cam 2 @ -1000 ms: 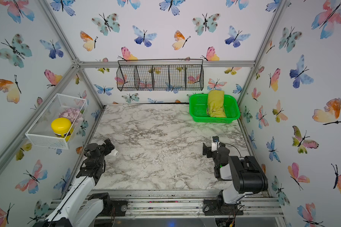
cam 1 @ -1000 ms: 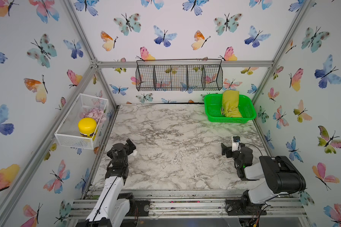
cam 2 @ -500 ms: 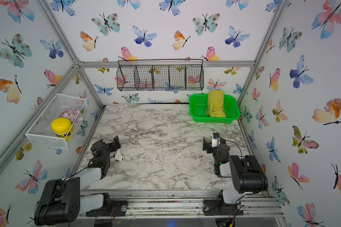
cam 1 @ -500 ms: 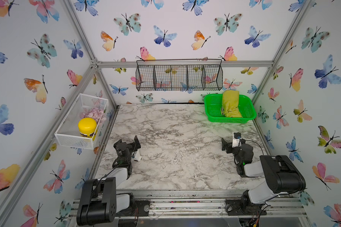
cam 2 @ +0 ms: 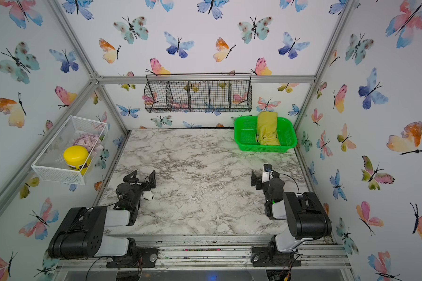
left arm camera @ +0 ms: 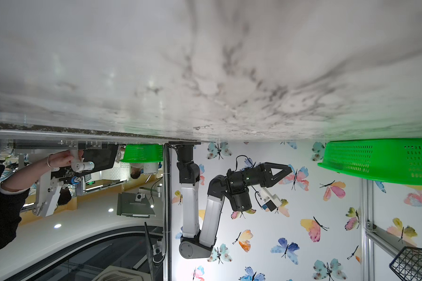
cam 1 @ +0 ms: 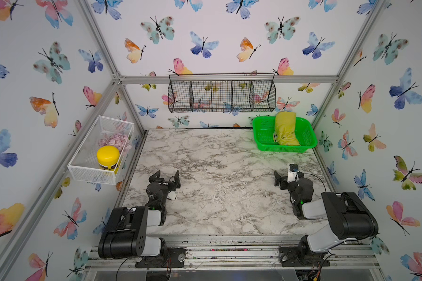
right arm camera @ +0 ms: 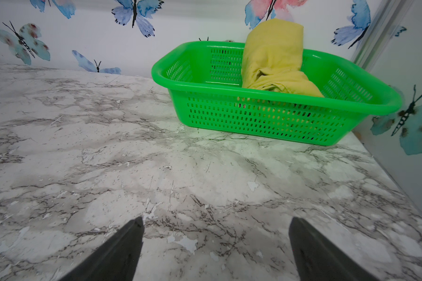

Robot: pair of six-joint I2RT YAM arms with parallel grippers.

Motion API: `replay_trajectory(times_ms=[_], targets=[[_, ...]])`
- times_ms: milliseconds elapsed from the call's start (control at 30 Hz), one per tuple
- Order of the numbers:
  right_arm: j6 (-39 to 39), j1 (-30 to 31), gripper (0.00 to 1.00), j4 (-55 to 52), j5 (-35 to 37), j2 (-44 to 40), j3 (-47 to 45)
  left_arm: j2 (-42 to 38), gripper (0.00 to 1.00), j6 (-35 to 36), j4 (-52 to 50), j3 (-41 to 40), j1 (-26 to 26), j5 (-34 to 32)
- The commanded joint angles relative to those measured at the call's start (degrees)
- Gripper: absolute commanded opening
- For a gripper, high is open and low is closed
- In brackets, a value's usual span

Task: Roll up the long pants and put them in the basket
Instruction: Reset both arms

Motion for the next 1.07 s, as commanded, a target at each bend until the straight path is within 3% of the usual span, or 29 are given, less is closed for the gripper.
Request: replay_trajectory(times_ms=[0, 633, 1033], targets=[[0.4, -0.2, 0.99, -0.4, 1.2, -0.3, 0.8, -0.8, 0.98, 1.1, -4.1, 0.1, -2.3, -5.4], [0.4, -0.2, 0.99, -0.4, 1.2, -0.3, 0.8, -0.7, 0.98, 1.0, -2.2, -0.8, -3.5, -8.6], [0.9, -0.2, 0.99, -0.9, 2.0, -0.1, 1.2, -0.2, 0.98, -0.3, -4.5, 0.6, -1.7, -6.9]])
